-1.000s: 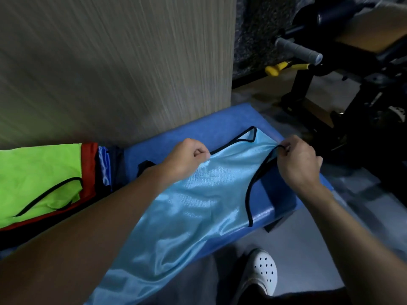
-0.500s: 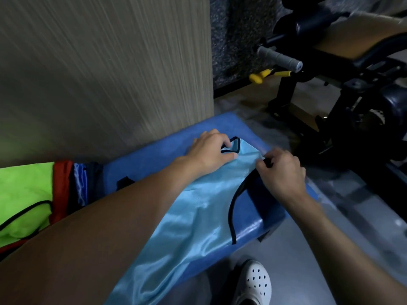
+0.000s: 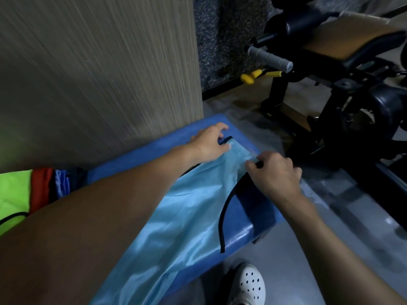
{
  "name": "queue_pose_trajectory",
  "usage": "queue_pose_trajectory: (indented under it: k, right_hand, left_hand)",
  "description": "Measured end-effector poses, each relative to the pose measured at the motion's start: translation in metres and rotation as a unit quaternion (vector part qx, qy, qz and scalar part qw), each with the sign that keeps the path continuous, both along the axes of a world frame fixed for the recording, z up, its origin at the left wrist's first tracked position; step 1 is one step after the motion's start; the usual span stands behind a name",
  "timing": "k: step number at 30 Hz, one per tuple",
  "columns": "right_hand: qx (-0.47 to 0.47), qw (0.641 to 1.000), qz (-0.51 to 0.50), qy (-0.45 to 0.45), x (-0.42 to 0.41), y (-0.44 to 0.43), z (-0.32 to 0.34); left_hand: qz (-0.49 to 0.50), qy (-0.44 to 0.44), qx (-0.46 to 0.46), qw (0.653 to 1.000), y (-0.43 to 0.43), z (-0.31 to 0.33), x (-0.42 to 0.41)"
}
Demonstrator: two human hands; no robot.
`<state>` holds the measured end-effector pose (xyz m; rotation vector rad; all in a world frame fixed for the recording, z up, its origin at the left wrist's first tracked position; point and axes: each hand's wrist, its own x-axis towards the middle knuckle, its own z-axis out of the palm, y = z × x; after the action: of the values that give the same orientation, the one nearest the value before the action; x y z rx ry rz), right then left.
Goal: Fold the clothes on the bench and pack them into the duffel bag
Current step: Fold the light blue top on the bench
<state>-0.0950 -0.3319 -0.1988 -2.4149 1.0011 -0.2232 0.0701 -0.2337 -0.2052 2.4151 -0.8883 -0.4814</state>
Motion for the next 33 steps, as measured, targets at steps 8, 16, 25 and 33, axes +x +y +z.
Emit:
queue_pose_trajectory:
  k: [8,16,25,33]
  right_hand:
    - [-0.057,0.997,0.049,-0.008,0.001,0.007,-0.011]
    - [-0.036,0.997,0.058,-0.043,-0.001,0.005,-0.009]
    - [-0.066,0.992,0.102,-0.044,-0.002,0.004,-0.010]
    - [0.089,0.974,0.119,-0.171,0.000,0.009,0.004]
  left_hand:
    - [-0.182,-0.086,0.071,0.977,-0.005,0.017,-0.001]
    - [-0.201,-0.078,0.030,0.976,0.009,0.026,0.006]
    - [-0.225,-0.095,0.070,0.967,0.011,0.022,0.007]
    - [-0.217,-0.151,-0.015,0.964,0.034,0.042,0.005]
